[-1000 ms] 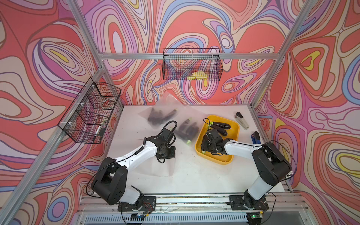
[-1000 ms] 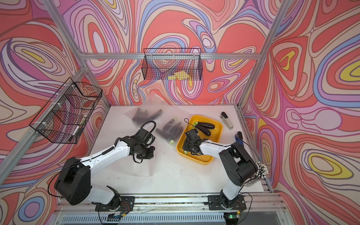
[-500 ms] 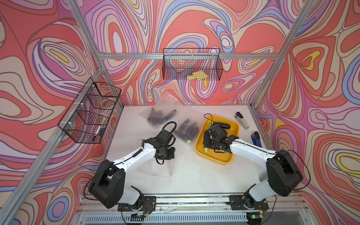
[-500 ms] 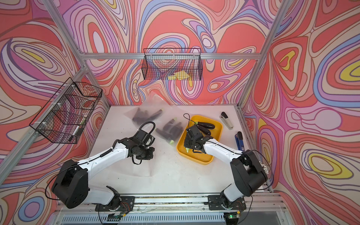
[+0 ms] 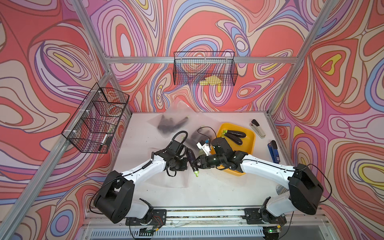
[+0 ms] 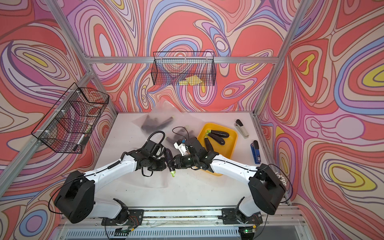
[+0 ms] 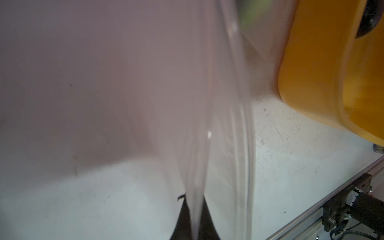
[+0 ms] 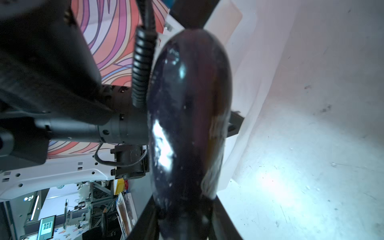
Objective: Place the eggplant in a zip-top bag and seal the zipper
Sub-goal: Place the eggplant in the zipper food storage bag.
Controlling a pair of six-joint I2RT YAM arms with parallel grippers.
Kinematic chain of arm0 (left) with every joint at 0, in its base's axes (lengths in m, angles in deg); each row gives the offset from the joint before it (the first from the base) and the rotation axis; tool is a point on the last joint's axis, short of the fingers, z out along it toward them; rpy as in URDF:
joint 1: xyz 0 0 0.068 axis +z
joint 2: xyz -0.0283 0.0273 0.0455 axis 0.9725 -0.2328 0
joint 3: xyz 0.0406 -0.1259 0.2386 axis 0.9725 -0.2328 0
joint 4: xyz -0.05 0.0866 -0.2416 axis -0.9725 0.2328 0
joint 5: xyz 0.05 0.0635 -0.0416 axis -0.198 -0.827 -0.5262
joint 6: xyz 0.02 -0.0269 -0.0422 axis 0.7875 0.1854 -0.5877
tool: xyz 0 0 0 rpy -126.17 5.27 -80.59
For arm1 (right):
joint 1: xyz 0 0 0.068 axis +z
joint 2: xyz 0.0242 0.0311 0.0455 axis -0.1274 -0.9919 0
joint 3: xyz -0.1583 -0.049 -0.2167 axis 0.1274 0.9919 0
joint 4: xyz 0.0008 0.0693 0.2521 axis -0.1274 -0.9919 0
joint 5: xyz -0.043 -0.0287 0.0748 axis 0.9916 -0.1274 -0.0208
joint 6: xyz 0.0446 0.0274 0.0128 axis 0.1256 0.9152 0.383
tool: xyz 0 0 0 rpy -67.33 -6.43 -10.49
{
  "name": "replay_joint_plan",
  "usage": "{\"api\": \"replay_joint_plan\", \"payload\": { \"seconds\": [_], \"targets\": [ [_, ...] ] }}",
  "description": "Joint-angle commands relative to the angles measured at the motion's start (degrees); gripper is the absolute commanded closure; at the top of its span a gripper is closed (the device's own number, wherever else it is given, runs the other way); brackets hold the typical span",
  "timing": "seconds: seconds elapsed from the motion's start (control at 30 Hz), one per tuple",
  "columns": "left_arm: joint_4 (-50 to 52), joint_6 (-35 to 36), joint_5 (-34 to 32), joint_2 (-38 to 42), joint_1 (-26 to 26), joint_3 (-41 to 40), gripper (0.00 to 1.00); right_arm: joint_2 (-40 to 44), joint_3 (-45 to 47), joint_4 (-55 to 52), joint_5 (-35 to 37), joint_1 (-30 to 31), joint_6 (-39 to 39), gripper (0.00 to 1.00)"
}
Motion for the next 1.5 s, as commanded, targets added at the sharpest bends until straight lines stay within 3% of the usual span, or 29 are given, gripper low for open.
{"api": "replay_joint_plan", "payload": {
  "seconds": [0.0,0.2,0.4,0.73,1.0,1.13,1.3,1.47],
  "targets": [
    [-8.3,-1.3,4.1,4.5,0.1,-4.2,1.0,-1.6,1.0,9.1,-6.1,-0.2,5.1,0.75],
    [-16.7,-2.5,8.0,6.6,0.4,-8.6,1.0,-4.5,1.9,10.1,-7.9,-0.2,8.3,0.75],
    [-22.1,-3.6,8.5,10.2,0.7,-12.2,1.0,-6.3,0.8,3.6,-7.7,-0.6,7.4,0.75],
    [-21.6,-3.4,7.8,12.9,1.5,-12.5,1.0,-8.3,-1.8,-0.9,-8.4,-1.6,5.6,0.75],
    [-13.2,-0.6,2.0,15.2,1.5,-9.5,1.0,-10.0,-6.1,-18.7,-1.4,-1.7,-0.3,0.74],
    [-10.4,1.8,5.2,14.9,0.9,-7.2,1.0,-12.1,-11.6,-25.2,1.2,-1.7,-4.5,0.72],
    [-1.0,4.9,7.7,12.5,-1.8,-2.1,1.0,-14.3,-14.8,-20.1,3.2,-1.6,-1.1,0.72],
    [1.8,4.6,7.9,14.0,-1.9,-1.3,1.0,-16.8,-14.8,-14.7,7.1,-1.7,5.1,0.68]
  ]
}}
